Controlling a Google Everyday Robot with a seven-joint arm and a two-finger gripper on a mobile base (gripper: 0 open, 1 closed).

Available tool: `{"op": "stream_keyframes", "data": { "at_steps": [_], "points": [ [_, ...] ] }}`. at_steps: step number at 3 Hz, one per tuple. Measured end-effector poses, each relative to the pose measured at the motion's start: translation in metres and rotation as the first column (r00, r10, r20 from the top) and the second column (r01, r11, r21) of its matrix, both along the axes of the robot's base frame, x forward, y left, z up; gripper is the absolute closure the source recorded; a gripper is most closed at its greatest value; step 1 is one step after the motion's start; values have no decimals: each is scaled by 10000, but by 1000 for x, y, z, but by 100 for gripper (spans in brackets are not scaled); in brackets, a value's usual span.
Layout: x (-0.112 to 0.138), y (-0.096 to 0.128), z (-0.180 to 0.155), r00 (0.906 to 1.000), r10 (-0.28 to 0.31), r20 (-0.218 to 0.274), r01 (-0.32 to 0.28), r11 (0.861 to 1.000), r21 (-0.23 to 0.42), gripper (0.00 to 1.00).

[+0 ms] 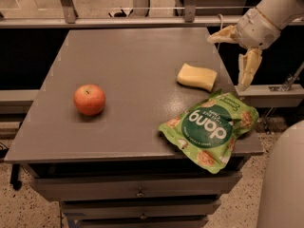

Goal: Move sponge near green rice chip bag

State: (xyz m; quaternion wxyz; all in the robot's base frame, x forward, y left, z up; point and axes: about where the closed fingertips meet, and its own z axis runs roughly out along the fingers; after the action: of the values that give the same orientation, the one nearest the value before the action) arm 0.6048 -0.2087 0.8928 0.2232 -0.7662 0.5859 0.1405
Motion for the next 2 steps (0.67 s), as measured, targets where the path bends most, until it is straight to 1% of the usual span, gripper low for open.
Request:
{"op": "stream_keyframes", "data": {
  "at_steps": [1, 2],
  "points": [
    [-10, -22, 7, 9919, -1270, 72, 1267, 9913, 363, 0],
    [-21, -57, 21, 9357, -3518, 278, 3438, 9266, 1522, 0]
  ]
}}
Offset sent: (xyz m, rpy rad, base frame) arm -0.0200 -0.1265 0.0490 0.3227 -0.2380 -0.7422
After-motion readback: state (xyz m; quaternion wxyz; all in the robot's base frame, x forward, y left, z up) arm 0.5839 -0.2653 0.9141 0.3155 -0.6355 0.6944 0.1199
